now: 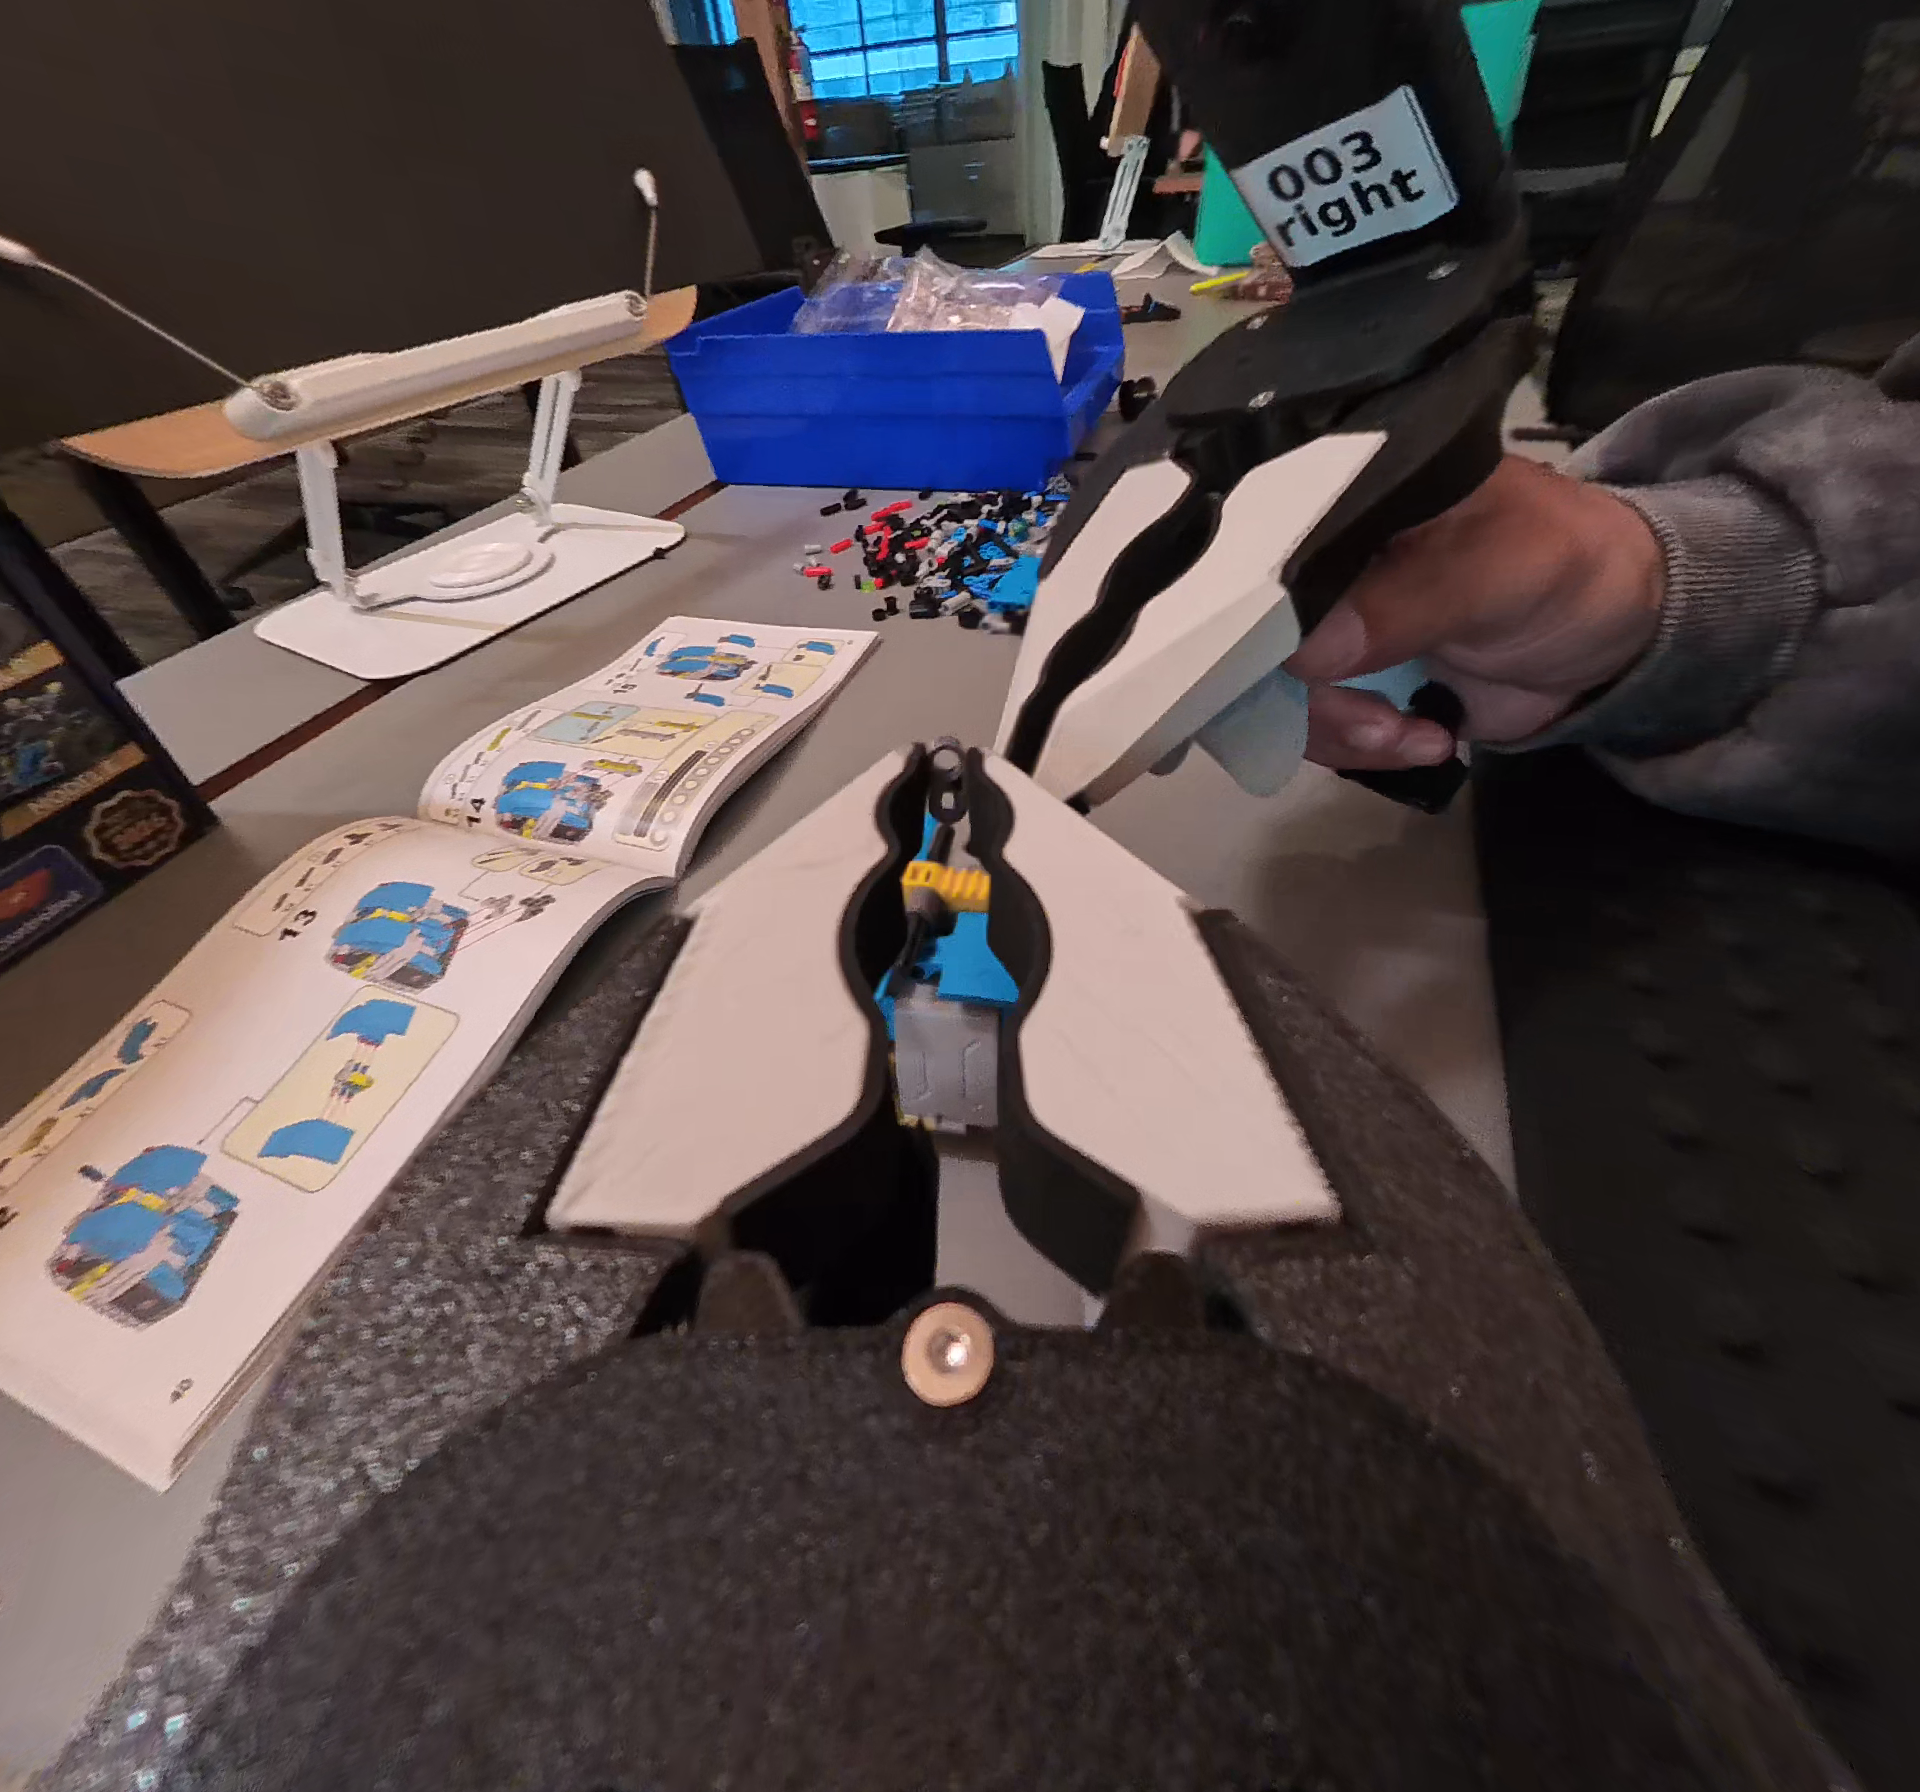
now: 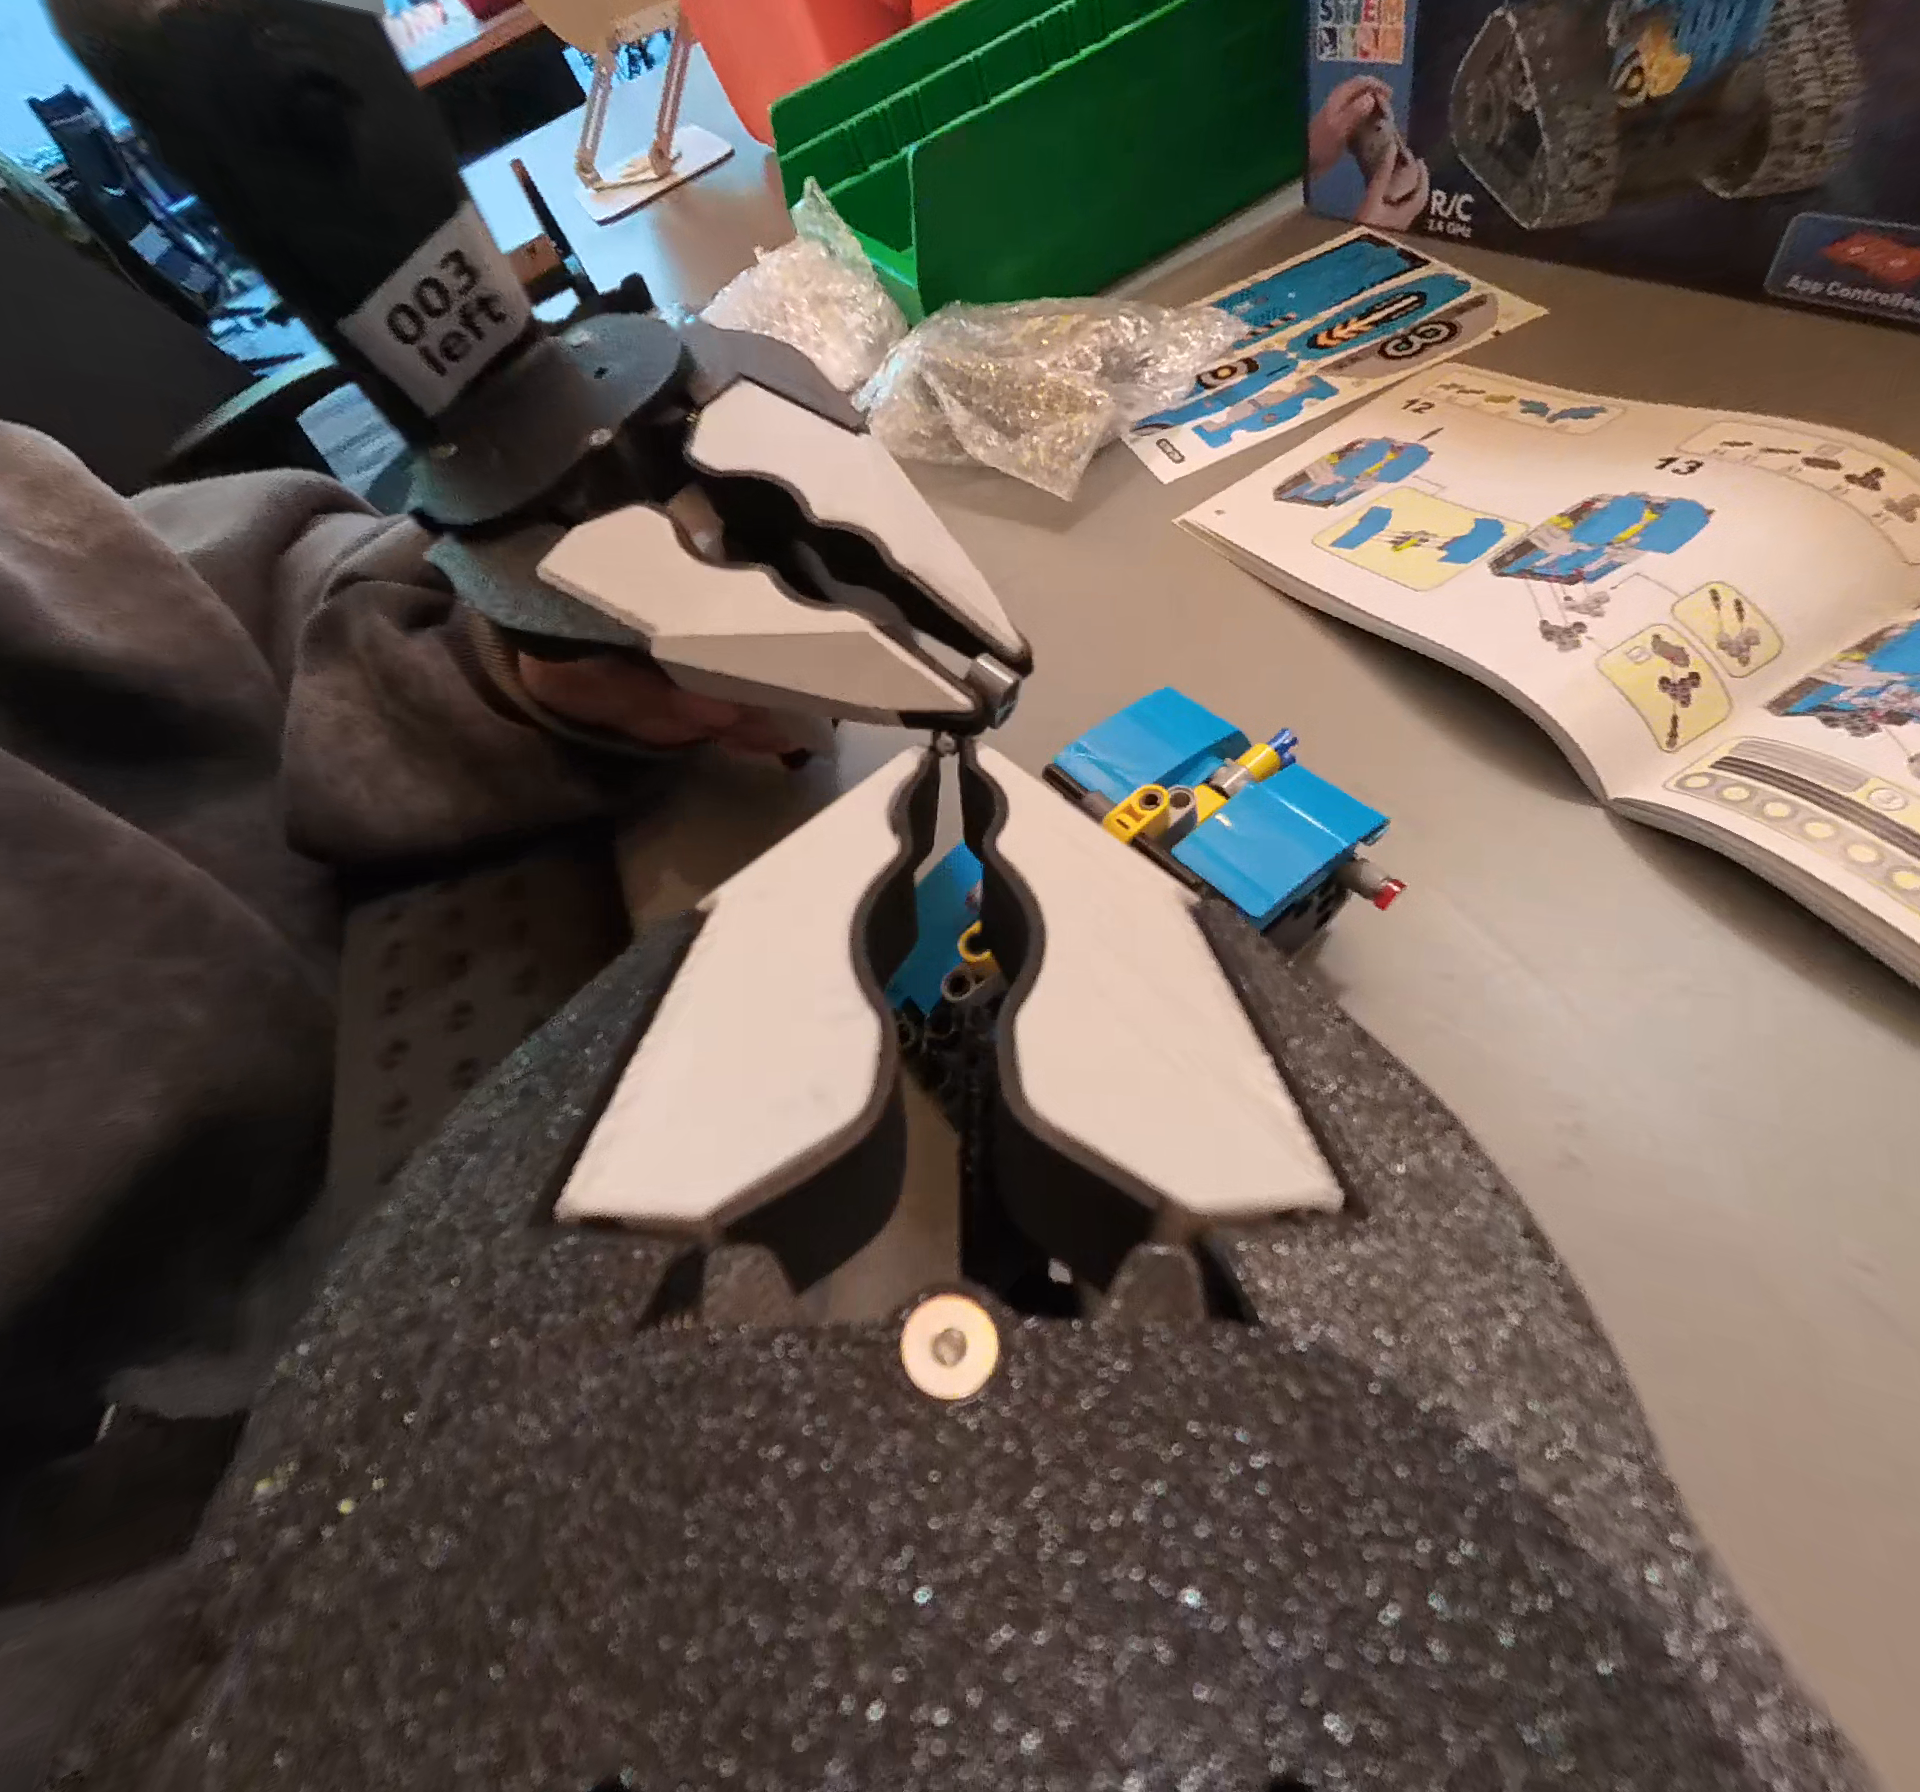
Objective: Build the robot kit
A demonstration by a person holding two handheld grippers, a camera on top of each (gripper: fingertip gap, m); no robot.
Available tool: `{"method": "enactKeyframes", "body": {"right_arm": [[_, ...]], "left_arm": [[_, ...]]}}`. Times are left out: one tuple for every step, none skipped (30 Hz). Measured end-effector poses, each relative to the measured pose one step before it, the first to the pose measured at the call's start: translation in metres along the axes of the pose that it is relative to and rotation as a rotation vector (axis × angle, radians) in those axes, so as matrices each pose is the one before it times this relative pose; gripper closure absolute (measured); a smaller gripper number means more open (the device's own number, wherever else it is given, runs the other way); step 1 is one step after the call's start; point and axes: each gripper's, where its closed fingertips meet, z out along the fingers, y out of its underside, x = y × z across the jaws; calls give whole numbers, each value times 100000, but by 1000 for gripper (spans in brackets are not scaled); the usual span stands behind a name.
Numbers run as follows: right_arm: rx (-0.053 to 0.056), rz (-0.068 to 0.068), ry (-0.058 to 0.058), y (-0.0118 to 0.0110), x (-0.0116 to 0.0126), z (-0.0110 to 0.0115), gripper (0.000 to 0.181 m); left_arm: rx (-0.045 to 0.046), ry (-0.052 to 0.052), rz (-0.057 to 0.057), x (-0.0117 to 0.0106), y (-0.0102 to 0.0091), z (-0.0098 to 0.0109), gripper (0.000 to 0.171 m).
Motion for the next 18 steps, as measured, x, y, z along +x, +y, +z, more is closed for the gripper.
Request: {"method": "enactKeyframes", "body": {"right_arm": [[715, 631, 937, 76, 140, 188, 178], [799, 1750, -601, 12, -37, 168, 179], [1776, 2632, -425, -168, 83, 51, 179], [1813, 3237, -1542, -197, -26, 45, 179], [1891, 3082, -1561, -217, -43, 26, 179], [2201, 1897, -1373, -263, -88, 15, 179], [2303, 920, -913, -293, -130, -17, 179], [2220, -153, -593, -314, -156, -39, 179], [1008, -1263, 794, -171, -16, 1, 179], [815, -2399, 1772, -158, 38, 1, 179], [780, -3028, 1942, -177, 3, -3, 179], [282, -2811, 2036, -127, 17, 10, 179], [230, -2194, 1785, -94, 40, 17, 180], [26, -843, 1176, -32, 51, 36, 181], [118, 206, -99, -46, 0, 5, 181], [553, 1303, -602, -78, -5, -10, 181], [829, 1661, -1319, -70, -75, -17, 181], [207, 1269, -1451, -11, -40, -43, 181]], "left_arm": [[140, -513, 675, 42, -5, 40, 165], [197, -311, -607, -17, -8, 30, 165], [409, -488, -1158, -131, -41, -20, 165], [803, -212, -1496, -121, -111, -34, 165], [1077, 100, -2237, -116, -156, -46, 165], [1480, 518, -3651, -82, -208, -61, 165], [2114, 1069, -5153, -45, -270, -57, 165], [2136, 1650, -5856, -36, -252, -34, 165], [1401, 1798, -5849, -82, -144, 0, 165], [1515, 2169, -6732, -96, -124, 25, 165], [1762, 2529, -7526, -70, -141, 18, 165], [1514, 2508, -6912, -64, -103, 5, 165], [1179, 2301, -5754, -65, -73, 15, 164], [840, 2208, -4784, -29, -52, -6, 164], [690, 1814, -4120, -37, -40, -6, 165], [1042, 1536, -3635, 6, -77, -9, 165], [826, 1901, -3331, 55, -71, -2, 165], [-208, 1369, -2240, -23, 2, 0, 165]]}}
